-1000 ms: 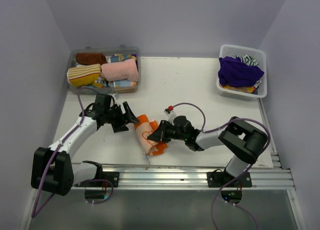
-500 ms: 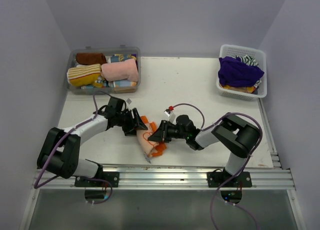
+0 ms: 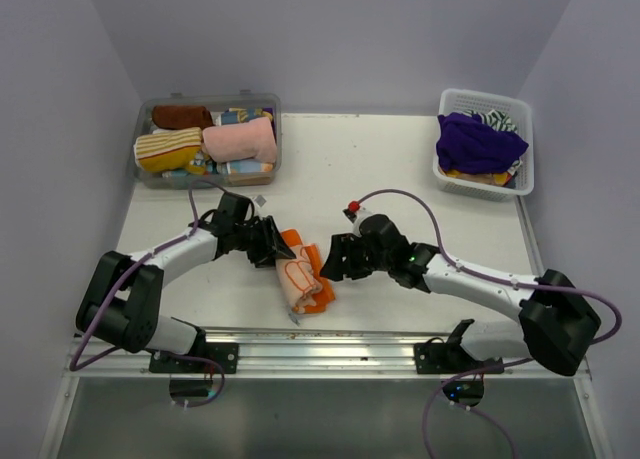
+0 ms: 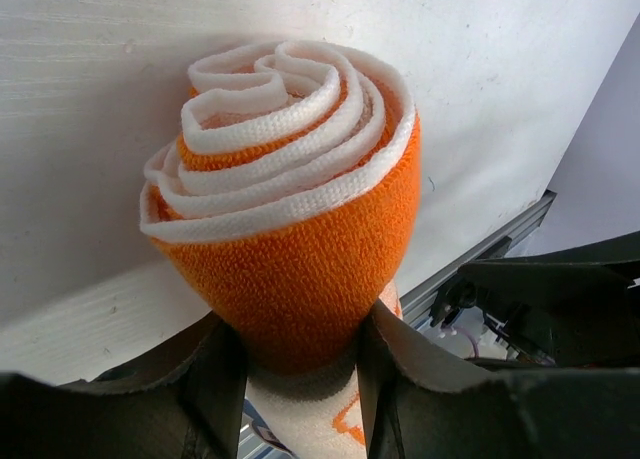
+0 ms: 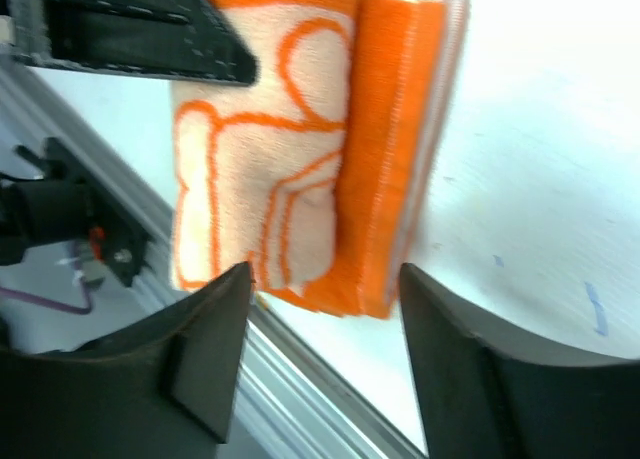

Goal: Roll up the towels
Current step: Roll the towel

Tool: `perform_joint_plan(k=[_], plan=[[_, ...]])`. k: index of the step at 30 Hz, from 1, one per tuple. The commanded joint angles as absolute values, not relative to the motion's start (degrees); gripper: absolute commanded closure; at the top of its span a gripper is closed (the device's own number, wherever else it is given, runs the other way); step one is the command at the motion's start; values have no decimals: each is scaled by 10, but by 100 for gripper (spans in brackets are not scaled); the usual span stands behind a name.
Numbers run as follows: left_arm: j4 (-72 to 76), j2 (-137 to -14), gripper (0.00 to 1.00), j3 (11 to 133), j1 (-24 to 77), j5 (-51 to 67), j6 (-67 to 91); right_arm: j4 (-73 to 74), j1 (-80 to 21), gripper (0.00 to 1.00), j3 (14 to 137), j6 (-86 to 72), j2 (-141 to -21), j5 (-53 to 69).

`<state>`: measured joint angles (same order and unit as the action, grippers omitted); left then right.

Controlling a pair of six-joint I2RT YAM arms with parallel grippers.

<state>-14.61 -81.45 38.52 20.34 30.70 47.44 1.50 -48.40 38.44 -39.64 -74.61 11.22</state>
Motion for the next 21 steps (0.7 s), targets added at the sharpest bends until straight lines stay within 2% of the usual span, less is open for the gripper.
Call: perform_joint_plan(k=[1, 5, 10, 16, 21], plan=[[-136, -816, 65, 383, 207, 307, 474, 120, -483, 40, 383, -358, -722, 54], [-137, -817, 65, 384, 207, 306, 472, 114, -484, 42, 371, -359, -750, 77], [-141, -817, 66, 385, 207, 303, 472, 98, -511, 37, 387, -347, -792, 101], [-147, -815, 66, 392, 207, 300, 471, 63, -553, 37, 407, -352, -854, 99], [-153, -816, 68, 396, 207, 300, 469, 39, -569, 46, 416, -363, -888, 83]])
